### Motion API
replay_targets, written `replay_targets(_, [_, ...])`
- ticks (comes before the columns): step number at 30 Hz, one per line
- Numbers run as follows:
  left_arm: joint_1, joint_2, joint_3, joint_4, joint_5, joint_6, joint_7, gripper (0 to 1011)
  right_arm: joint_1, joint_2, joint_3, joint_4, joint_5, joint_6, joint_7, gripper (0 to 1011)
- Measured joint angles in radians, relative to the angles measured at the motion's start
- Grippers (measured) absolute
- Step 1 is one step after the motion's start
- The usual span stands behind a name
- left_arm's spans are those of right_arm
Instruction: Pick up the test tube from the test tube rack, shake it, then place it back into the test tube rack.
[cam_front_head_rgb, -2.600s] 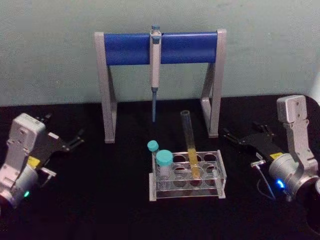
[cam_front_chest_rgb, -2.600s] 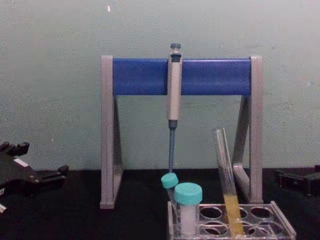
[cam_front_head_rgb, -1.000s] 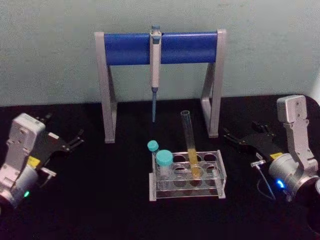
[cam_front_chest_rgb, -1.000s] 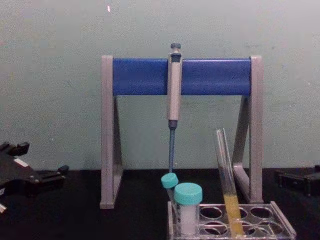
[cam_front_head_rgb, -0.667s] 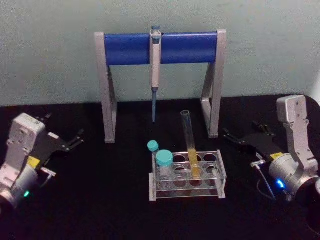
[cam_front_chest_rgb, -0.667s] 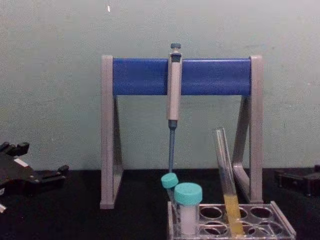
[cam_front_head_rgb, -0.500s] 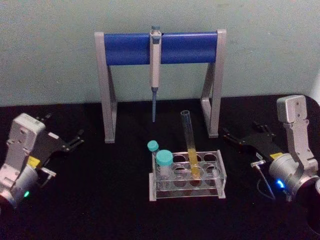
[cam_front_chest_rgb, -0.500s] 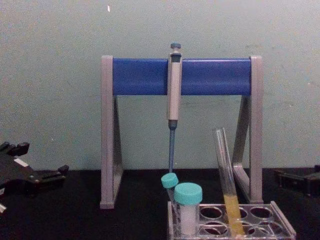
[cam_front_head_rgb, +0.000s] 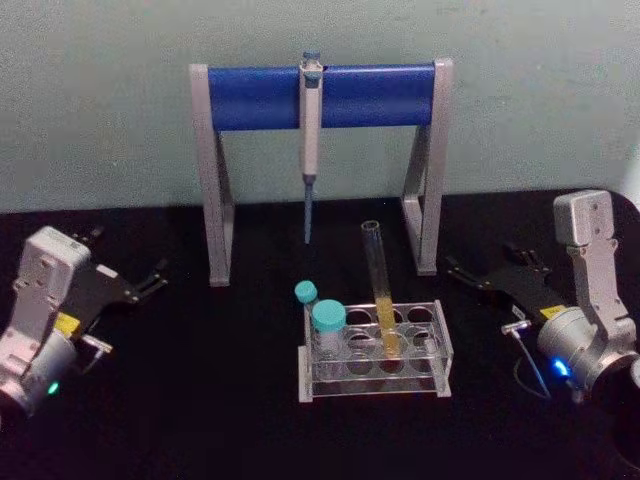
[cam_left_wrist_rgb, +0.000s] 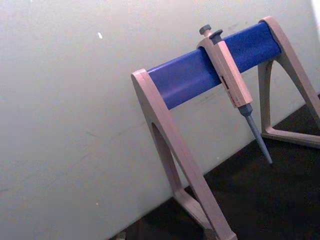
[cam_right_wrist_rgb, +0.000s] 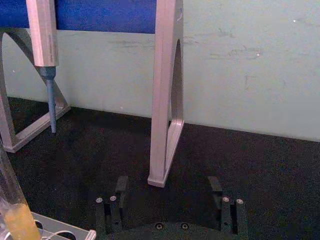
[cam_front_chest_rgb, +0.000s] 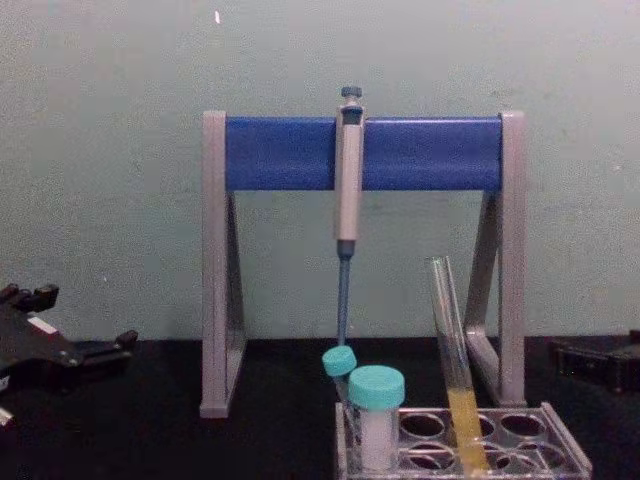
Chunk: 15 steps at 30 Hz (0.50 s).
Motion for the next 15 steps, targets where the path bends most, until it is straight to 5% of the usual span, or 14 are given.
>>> replay_targets(15, [0.0,0.0,0.0,0.0,0.0,0.0,0.0,1001,0.0,0.0,0.0,0.0,0.0,0.0,0.0,1000])
